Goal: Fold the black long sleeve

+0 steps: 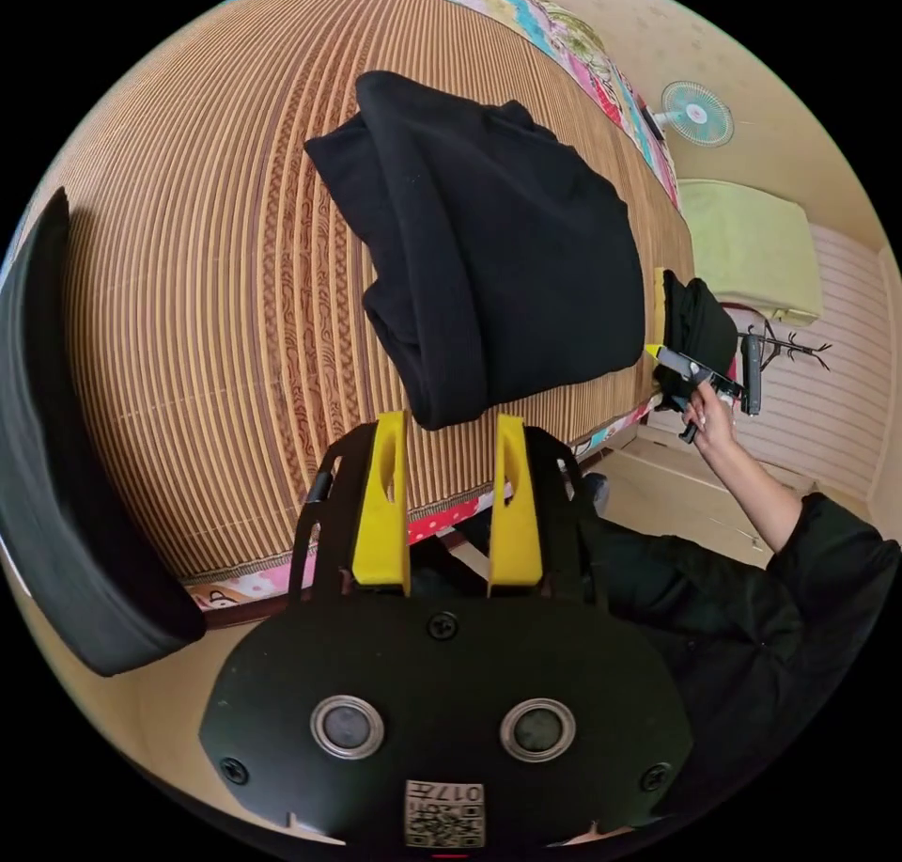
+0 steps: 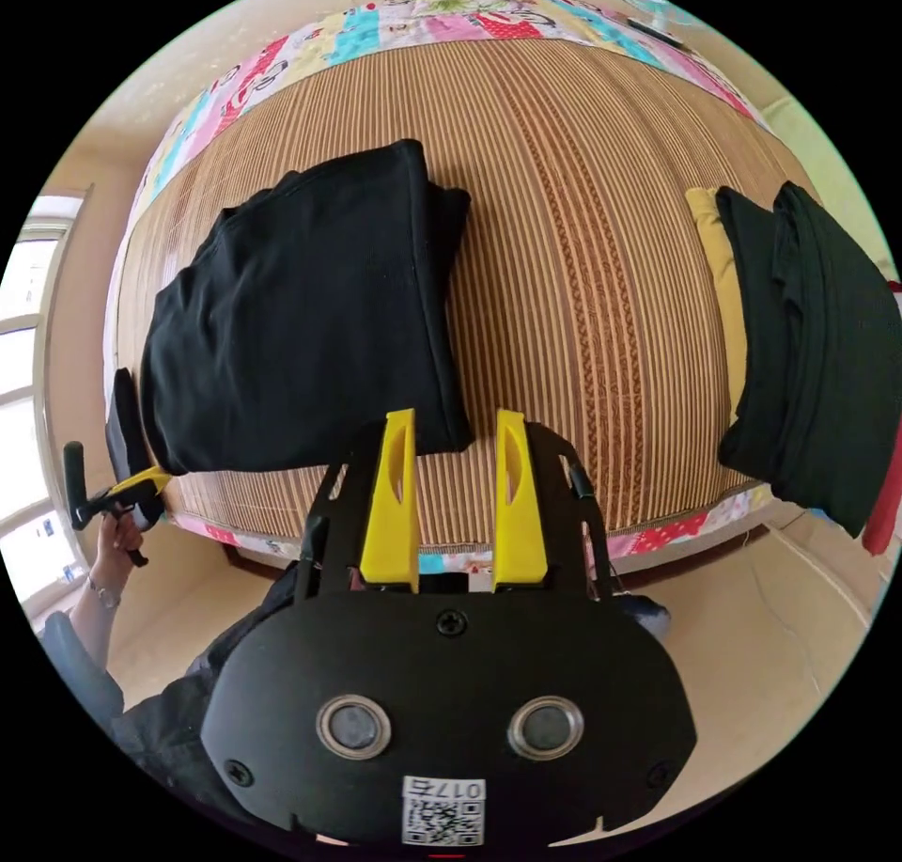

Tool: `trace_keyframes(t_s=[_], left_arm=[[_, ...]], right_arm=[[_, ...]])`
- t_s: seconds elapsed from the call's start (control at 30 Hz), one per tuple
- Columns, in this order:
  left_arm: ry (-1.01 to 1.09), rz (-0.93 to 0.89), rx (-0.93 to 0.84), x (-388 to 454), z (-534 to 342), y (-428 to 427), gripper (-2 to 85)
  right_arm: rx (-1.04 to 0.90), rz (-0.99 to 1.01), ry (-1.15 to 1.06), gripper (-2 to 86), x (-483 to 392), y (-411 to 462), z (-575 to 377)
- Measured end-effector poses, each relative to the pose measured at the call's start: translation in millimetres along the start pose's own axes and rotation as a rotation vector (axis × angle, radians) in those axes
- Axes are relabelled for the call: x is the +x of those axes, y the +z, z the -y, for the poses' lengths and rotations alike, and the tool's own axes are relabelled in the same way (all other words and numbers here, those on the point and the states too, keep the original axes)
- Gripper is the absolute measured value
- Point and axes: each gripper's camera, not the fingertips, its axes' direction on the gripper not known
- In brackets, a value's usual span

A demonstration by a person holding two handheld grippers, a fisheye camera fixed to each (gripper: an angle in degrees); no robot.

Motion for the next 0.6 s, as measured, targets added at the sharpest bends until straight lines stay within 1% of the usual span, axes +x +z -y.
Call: trace_keyframes(t_s=[0.03, 0.1, 0.17, 0.23, 0.3, 0.4, 0.47, 0.53, 0.57, 0.6], left_arm=[[-0.008, -0.017, -0.026, 0, 2, 11, 9.4], [-0.029, 0.029, -0.060, -2, 2, 19, 6.4], [0.029, 0.040, -0.062, -3, -3, 10, 4.3], [0.130, 0.051, -0.054, -7, -15, -12, 2.6], [0.148, 0.050, -0.045, -14, -25, -25, 1.6], [0.038, 0.031, 0.005, -34, -44, -33, 0.6], [-0.054, -0.013, 0.081, -49, -61, -35, 1.6], [-0.205, -0.194, 0.175, -75, -85, -26, 10.6], [-0.241, -0.252, 0.197, -82, -91, -22, 13.0], [-0.318, -0.353, 0.241, -93, -104, -11, 16.2]], right_arm=[[-0.057, -0.011, -0.035, 6.8, 0, 8, 0], [-0.085, -0.057, -0.069, 2.8, 3, 8, -1], [-0.068, -0.117, -0.103, 1.6, 9, -5, -1], [-0.064, -0.196, -0.134, 0.9, 26, -20, -3], [-0.075, -0.196, -0.150, 0.8, 38, -29, -6], [-0.022, -0.132, -0.178, 1.3, 38, -46, -10], [0.015, -0.078, -0.183, 1.9, 30, -52, -8], [0.065, 0.004, -0.181, 3.0, 15, -55, -4], [0.086, 0.012, -0.188, 3.2, 10, -56, -4], [0.129, 0.010, -0.200, 2.9, -2, -59, -3]])
